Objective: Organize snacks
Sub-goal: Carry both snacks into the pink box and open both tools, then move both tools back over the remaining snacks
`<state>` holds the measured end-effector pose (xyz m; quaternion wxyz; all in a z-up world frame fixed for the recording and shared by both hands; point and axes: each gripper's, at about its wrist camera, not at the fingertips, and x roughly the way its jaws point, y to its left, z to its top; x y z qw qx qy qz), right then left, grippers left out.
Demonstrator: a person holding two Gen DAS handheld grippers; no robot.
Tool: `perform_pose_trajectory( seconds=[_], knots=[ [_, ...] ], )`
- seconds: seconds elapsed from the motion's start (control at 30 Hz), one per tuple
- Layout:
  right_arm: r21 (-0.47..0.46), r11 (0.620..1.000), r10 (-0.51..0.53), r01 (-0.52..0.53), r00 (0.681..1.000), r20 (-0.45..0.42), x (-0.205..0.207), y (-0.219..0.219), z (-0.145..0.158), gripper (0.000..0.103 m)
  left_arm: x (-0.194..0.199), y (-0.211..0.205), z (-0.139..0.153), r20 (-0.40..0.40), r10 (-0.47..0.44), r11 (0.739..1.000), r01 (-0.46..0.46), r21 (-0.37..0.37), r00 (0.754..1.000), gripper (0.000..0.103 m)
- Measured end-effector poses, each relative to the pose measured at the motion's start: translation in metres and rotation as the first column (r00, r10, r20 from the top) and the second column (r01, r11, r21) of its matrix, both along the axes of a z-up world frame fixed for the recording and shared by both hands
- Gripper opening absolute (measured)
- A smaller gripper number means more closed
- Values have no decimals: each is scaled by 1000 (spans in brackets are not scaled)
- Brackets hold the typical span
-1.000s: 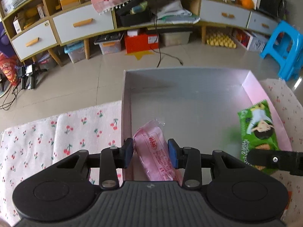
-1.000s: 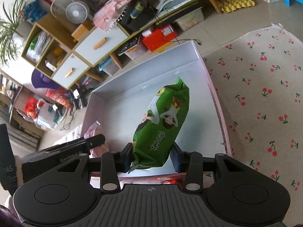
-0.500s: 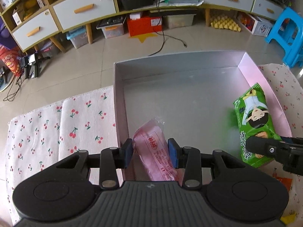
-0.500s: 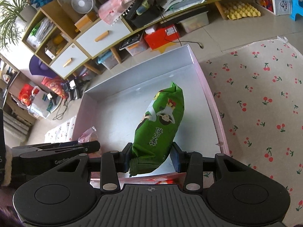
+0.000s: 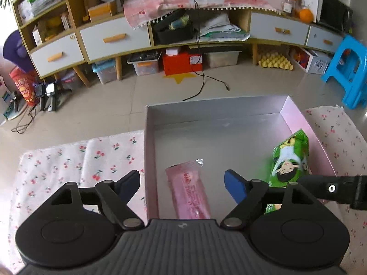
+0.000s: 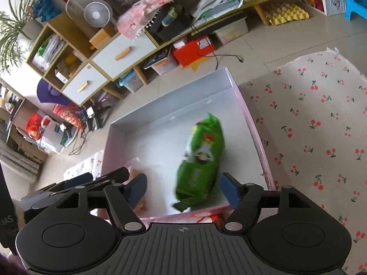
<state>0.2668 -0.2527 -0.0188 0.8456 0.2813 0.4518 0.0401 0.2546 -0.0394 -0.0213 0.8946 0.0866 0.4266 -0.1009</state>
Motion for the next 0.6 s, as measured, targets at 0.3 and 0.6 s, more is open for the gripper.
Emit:
perform_pose_trajectory(
  seconds=[0.3, 0.6],
  knots=[
    [-48, 999, -5, 5, 1000, -7, -30, -3, 20, 84, -28, 19, 16, 10, 46, 998, -46, -31, 999, 94],
    [-144, 989, 34, -35, 999, -7, -66, 3, 41, 90, -63, 35, 22, -2, 78, 997, -78, -15, 997, 102]
  ],
)
